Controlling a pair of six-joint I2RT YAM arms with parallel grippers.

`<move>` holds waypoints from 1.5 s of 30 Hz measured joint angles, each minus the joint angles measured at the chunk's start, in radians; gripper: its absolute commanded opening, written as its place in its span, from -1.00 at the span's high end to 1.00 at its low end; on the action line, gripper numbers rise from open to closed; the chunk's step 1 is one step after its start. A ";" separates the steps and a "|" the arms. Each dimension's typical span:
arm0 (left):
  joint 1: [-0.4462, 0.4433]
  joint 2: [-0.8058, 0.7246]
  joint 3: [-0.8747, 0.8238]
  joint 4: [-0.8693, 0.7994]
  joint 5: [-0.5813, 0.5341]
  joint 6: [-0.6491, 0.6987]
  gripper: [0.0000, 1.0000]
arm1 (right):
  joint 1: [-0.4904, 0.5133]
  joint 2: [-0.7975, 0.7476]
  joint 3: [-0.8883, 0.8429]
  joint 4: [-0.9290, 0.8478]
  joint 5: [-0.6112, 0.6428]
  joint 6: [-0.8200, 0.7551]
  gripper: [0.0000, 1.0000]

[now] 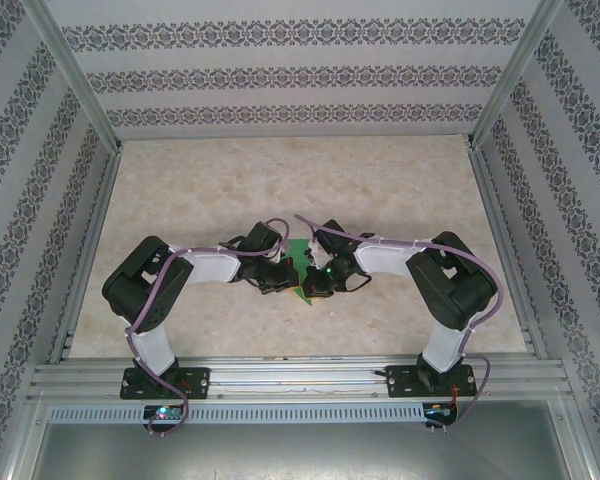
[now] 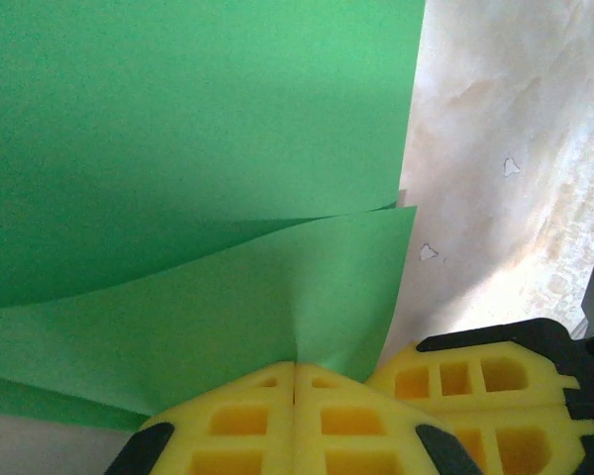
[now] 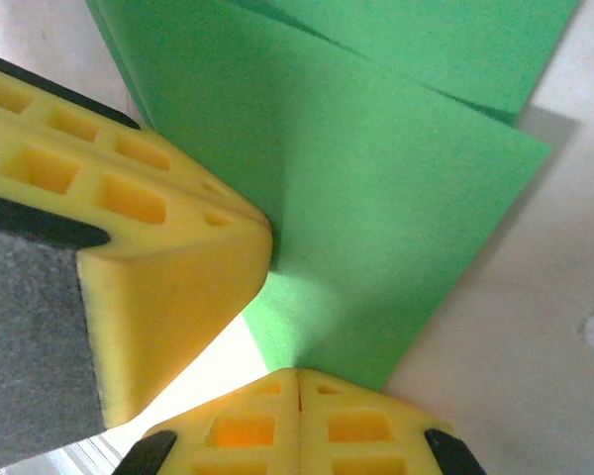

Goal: Fold a paper plane with a square sheet of paper (fold left side to right side)
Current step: Third fold the triangle at the center of the table.

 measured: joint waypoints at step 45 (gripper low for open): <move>0.316 -0.109 -0.042 -0.069 -0.060 0.159 0.92 | 0.000 0.006 0.013 -0.006 0.014 -0.005 1.00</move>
